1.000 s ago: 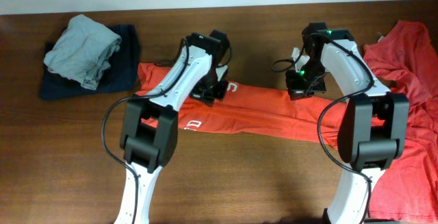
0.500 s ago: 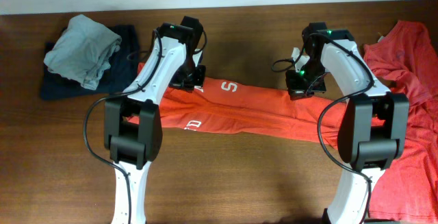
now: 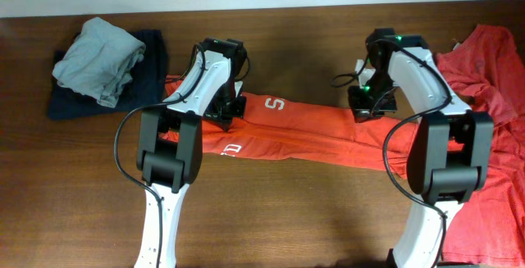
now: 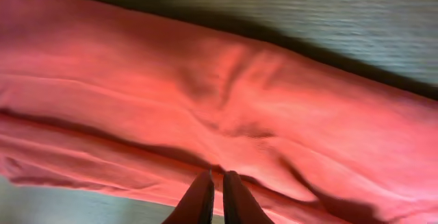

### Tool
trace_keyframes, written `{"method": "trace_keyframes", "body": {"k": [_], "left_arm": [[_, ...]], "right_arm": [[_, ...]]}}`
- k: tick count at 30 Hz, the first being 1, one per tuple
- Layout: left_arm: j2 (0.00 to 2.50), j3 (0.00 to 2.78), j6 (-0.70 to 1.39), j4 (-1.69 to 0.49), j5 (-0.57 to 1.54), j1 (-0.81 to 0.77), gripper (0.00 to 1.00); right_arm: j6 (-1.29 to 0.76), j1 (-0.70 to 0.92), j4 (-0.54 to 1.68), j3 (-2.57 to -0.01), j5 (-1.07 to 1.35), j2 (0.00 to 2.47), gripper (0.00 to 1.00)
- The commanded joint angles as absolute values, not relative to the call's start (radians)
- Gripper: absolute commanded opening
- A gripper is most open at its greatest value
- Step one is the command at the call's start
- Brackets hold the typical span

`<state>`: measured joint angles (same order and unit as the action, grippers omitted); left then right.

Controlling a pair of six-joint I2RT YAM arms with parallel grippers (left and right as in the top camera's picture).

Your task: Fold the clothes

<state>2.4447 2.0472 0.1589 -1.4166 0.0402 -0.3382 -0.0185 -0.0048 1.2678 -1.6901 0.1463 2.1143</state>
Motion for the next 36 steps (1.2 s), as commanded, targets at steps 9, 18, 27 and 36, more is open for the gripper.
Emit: {"method": "trace_keyframes", "body": {"k": [9,18,27,36], "left_arm": [[2.385,2.099,0.171,-1.423,0.074,-0.34,0.01],[2.352,2.184,0.159,-1.371,0.009,-0.331,0.01],[2.353,2.181,0.141,-1.295,-0.027,-0.33,0.01],[2.355,2.181,0.137,-1.225,-0.049,-0.33,0.01]], "right_arm": [[-0.102,-0.189,1.352,-1.685,0.147,2.091,0.12],[-0.157,-0.204,1.406,-1.652,0.145,2.083,0.04],[-0.245,-0.197,1.258,-1.472,0.035,2.083,0.04],[-0.241,-0.197,1.026,-1.378,-0.013,2.084,0.04]]}}
